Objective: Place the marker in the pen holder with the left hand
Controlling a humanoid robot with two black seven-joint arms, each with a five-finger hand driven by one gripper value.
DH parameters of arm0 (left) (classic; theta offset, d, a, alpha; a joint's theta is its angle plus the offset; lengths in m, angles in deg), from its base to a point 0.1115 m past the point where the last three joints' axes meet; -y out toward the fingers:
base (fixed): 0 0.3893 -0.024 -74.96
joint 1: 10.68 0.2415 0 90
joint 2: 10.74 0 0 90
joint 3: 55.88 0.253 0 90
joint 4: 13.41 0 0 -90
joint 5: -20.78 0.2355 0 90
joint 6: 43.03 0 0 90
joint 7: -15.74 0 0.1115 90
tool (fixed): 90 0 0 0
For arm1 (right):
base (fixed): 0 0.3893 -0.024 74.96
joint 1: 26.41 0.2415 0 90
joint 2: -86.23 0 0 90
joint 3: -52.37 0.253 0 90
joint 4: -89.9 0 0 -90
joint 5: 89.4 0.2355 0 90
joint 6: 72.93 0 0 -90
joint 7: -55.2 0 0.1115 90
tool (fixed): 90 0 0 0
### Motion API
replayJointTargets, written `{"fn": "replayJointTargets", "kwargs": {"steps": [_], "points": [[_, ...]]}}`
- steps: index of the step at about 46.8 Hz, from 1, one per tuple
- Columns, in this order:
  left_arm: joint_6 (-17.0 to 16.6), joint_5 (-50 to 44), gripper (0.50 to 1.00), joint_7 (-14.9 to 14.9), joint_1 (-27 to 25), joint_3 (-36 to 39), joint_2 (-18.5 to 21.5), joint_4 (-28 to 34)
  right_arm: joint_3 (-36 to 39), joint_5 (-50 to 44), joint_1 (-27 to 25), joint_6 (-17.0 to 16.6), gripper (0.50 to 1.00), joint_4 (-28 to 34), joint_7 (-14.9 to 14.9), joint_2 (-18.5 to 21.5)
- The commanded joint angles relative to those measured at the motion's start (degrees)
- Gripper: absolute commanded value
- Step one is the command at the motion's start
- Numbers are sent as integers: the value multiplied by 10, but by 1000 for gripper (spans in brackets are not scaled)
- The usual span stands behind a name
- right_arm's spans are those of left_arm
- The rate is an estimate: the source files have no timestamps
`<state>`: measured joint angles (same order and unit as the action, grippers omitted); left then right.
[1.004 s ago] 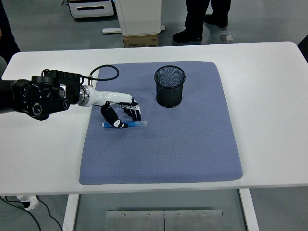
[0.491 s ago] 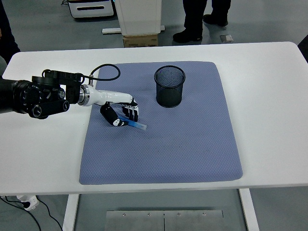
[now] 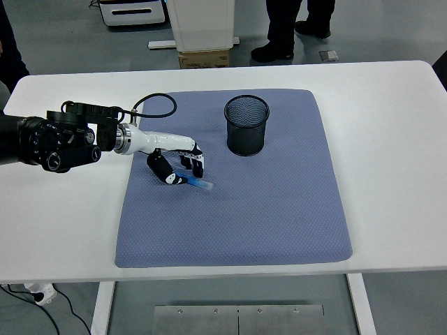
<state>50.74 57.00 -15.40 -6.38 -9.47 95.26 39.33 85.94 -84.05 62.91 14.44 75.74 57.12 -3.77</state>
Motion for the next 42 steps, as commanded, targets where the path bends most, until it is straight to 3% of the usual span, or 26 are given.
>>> {"fn": "replayJointTargets", "kwargs": {"steps": [1,10,30,42], "points": [[0,0,704,-1,-1,1,1,0,0,0,0,0,1000,0,0,0],[1,3,716,-9,-2,1,0,1,0,0,0,0,1000,0,0,0],[-11,21,637,-9,2,1,-7,2,0,0,0,0,1000,0,0,0],[-29,35,631,-9,4,1,-12,3,0,0,0,0,1000,0,-1,0]]}}
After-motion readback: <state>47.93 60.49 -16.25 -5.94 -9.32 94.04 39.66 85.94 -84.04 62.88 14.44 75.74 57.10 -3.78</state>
